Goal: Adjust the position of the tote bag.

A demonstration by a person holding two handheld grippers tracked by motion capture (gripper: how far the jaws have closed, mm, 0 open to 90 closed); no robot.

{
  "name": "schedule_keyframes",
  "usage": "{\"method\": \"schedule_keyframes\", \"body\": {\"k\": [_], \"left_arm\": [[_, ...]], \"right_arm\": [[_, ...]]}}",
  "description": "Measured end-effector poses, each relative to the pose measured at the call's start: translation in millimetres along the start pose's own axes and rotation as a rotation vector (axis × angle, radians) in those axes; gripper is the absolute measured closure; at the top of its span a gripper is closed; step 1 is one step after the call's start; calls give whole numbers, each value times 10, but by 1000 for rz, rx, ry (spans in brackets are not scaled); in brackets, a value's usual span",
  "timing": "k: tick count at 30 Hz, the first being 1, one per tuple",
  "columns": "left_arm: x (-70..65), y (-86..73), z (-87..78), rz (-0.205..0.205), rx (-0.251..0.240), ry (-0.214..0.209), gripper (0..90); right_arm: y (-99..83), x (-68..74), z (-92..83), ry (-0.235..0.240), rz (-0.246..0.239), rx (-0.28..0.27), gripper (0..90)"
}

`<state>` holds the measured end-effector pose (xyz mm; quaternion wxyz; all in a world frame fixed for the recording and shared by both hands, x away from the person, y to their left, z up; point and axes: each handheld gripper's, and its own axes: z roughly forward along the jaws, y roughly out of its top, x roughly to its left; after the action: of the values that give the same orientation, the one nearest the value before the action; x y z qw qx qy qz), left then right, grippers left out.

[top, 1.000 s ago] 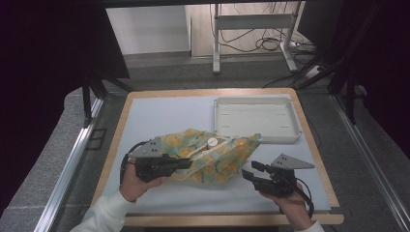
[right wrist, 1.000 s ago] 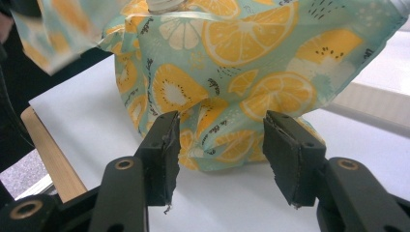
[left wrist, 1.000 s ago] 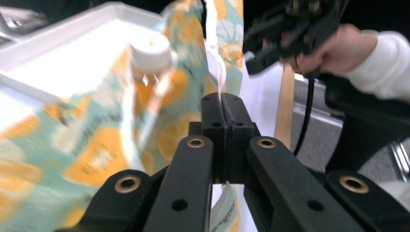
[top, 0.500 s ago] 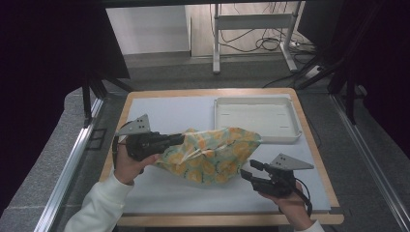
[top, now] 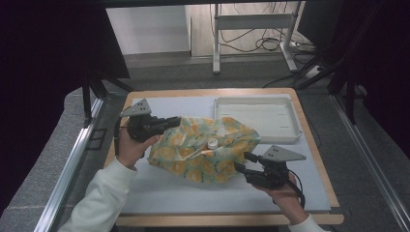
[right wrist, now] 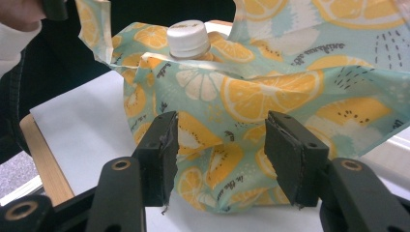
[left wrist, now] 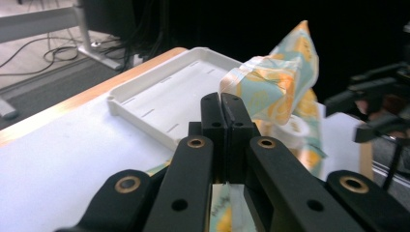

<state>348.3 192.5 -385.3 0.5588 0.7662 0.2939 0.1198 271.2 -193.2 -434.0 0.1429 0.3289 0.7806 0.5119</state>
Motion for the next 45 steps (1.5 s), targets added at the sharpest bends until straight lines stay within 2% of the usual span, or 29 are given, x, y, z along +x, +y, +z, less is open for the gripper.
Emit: {"method": "schedule_keyframes", "body": {"k": [1, 2, 8, 11, 14, 16, 18, 22, 28, 33, 36, 40, 43, 45], "left_arm": [[0, 0, 0, 0, 0, 0, 900], [81, 5, 36, -19, 0, 13, 900], [285, -71, 156, -76, 23, 35, 900], [350, -125, 192, -108, 25, 23, 900], [358, -149, 204, -113, 31, 21, 900], [355, -151, 201, -113, 31, 21, 900], [350, -146, 194, -113, 30, 19, 900], [332, -142, 190, -108, 30, 17, 900], [325, -139, 185, -110, 31, 16, 900], [322, -141, 186, -113, 34, 14, 900], [317, -141, 189, -113, 35, 13, 900], [320, -143, 184, -114, 37, 13, 900], [332, -148, 176, -118, 36, 14, 900], [336, -151, 168, -122, 34, 15, 900]], "right_arm": [[10, -2, 5, -1, -4, -2, 460], [25, -2, 11, -1, -3, -4, 460], [111, 3, 65, 0, -15, -6, 431], [189, 26, 119, -3, -35, -10, 411], [288, 44, 165, 2, -62, -10, 379], [348, 44, 207, 6, -73, 0, 324], [397, 26, 274, -8, -77, 14, 284], [450, -19, 402, 29, -84, 46, 272], [315, -6, 493, 43, -117, 150, 230], [198, -14, 509, 26, -139, 188, 225], [155, -8, 533, 5, -148, 194, 332], [145, -29, 513, 1, -153, 180, 607], [141, -34, 479, 1, -146, 166, 781], [138, -35, 459, 18, -144, 163, 846]]}}
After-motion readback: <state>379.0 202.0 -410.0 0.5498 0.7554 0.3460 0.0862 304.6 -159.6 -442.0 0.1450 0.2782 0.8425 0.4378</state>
